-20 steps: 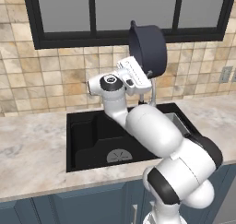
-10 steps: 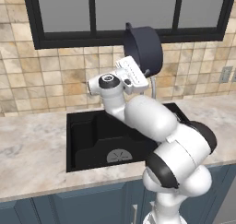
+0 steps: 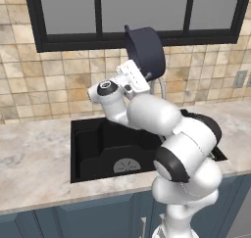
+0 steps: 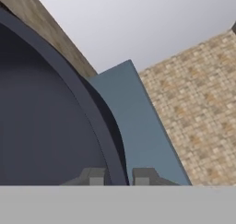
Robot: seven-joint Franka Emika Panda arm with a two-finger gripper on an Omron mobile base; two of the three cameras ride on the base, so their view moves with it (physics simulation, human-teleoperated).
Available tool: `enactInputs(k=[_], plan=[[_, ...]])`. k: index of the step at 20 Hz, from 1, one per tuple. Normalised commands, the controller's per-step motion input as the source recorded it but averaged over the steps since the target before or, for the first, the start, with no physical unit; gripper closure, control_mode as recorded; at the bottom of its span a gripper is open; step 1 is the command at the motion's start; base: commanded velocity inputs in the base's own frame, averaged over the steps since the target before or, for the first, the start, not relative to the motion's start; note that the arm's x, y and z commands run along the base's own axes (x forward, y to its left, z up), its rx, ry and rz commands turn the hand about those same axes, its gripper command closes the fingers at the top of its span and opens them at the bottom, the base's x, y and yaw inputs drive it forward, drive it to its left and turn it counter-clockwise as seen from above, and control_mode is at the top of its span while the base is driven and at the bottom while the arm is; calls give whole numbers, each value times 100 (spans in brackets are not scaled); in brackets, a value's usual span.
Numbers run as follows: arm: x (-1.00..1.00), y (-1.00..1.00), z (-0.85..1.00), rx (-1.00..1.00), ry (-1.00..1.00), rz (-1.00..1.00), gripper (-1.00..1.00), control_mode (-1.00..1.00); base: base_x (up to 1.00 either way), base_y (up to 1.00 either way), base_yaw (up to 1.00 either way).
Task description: Dump the mushroom from the pot into the sink. Then turn on the water and wash the mushroom. Then turn off the water and put the mushroom back in the pot.
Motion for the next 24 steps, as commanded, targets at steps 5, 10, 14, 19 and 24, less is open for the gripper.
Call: enactInputs(k=[5,10,14,19,24], plan=[[34,14,-1,-7,-1,-3,100,-100,0,0,0],[37,14,0,-7,0,-4,100,-100,0,0,0],[21,9,-2,-7,-1,-3,100,-100,0,0,0],[0,2,-6,-9,-3,0,100,-100,0,0,0],[0,0,-2,-10,0,0,100,-100,0,0,0]])
